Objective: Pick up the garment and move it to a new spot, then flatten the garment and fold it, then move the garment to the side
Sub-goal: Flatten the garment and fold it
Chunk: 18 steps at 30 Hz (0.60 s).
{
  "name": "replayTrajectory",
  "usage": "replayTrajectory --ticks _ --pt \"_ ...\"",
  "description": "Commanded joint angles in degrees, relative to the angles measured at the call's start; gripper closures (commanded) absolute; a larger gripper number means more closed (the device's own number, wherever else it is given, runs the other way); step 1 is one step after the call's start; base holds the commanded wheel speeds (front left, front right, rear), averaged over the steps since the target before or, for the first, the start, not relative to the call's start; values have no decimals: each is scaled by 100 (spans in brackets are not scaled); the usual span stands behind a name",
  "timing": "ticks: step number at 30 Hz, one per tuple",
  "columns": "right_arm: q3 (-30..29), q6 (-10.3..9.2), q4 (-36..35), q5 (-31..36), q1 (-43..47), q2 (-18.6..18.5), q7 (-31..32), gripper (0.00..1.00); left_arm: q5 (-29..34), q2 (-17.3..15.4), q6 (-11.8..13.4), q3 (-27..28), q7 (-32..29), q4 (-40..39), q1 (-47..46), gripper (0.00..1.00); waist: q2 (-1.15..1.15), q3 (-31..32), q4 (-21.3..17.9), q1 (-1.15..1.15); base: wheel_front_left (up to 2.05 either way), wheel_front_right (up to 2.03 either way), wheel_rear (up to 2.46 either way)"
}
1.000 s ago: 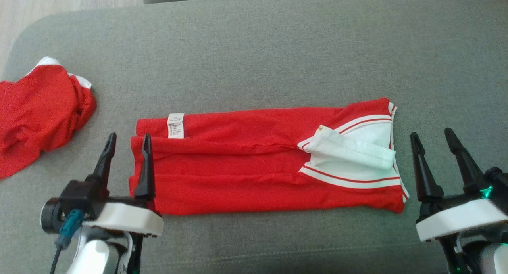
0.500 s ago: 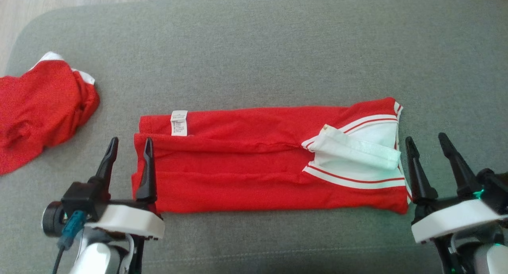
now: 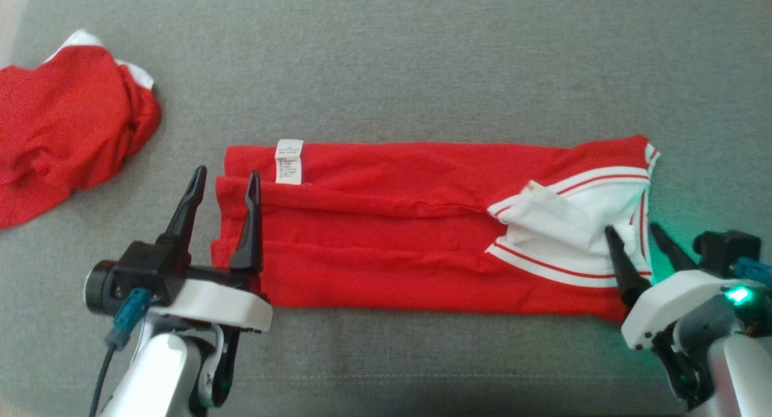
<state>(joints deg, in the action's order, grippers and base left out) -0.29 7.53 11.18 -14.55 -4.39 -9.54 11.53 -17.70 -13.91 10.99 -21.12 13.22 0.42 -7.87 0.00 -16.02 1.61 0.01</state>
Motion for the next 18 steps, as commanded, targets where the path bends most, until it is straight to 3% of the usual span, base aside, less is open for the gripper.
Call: replayTrajectory --ticks 1,8,10,11,18 --pt "153 -4 -32 -110 -124 -61 195 0 52 -49 -37 200 67 -115 -260 0 0 -71 70 -1 0 0 0" --pt "267 -4 109 -635 -113 54 852 0 52 -30 -58 212 115 -27 -310 0 0 -115 110 -1 0 0 0" --pt "342 -4 45 -756 -94 24 1057 84 52 -21 -56 220 126 -16 -315 0 0 -119 113 -1 0 0 0" --pt "366 -4 -3 -848 -82 28 1129 100 49 -16 -56 224 131 -12 -316 0 0 -120 110 -1 0 0 0" --pt "253 -4 -345 -955 -21 -103 1066 100 66 0 -56 232 153 13 -323 0 0 -65 83 -1 0 0 0"
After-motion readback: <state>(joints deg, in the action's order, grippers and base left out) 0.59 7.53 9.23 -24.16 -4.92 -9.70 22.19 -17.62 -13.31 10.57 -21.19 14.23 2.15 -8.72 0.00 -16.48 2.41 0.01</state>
